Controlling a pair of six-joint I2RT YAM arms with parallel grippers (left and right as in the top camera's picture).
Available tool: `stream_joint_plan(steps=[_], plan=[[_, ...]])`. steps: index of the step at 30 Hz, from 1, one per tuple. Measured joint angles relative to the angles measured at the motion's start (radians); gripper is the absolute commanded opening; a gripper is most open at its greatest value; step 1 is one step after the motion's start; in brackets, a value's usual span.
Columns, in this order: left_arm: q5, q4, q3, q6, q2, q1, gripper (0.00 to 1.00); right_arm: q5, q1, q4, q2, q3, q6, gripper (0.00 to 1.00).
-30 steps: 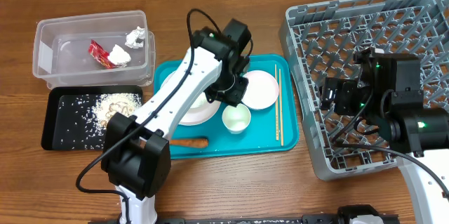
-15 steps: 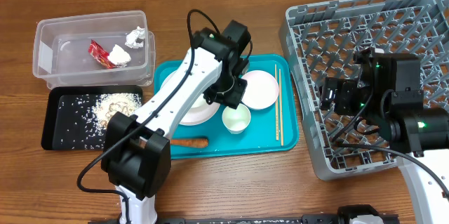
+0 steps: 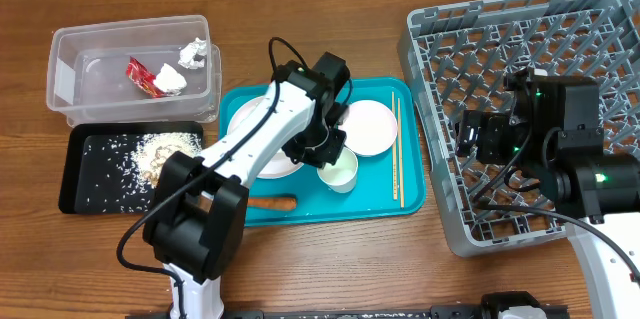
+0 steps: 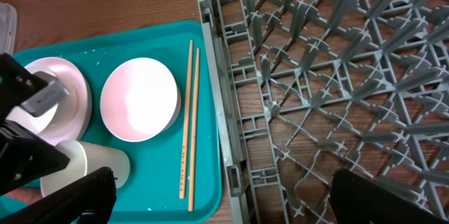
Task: Sort waste into correct bins and load items into the dishwasher
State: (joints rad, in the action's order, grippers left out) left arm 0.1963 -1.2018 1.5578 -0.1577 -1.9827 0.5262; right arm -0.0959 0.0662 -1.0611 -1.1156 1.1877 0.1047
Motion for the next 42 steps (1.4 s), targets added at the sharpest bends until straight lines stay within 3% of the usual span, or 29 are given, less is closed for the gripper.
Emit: stream_joint_plan(steps=[7,10,12,17,21,29,42], plan=[[0.154,-0.1,0.17,0.061,0.0,-0.122,0.04,0.072,0.0,0.086,0.0,0.0,0.011,1.0],[0.319,-0.053,0.242,0.085,0.0,-0.204,0.04,0.074,-0.004,0.182,-0.008,0.002,0.014,1.0],[0.509,0.039,0.264,0.09,0.0,-0.274,0.04,0.029,-0.012,0.24,-0.033,0.004,0.01,1.0],[0.913,0.259,0.264,0.059,0.0,-0.373,0.04,-0.347,-0.023,0.344,-0.143,0.005,-0.103,1.0],[1.092,0.312,0.265,0.005,0.0,-0.371,0.04,-0.702,-0.022,0.429,-0.206,0.005,-0.202,1.0],[1.234,0.317,0.265,-0.032,0.0,-0.313,0.04,-1.002,-0.021,0.483,-0.219,0.005,-0.266,1.0],[1.28,0.32,0.265,-0.054,0.0,-0.24,0.04,-1.084,-0.021,0.562,-0.22,0.005,-0.282,1.0]])
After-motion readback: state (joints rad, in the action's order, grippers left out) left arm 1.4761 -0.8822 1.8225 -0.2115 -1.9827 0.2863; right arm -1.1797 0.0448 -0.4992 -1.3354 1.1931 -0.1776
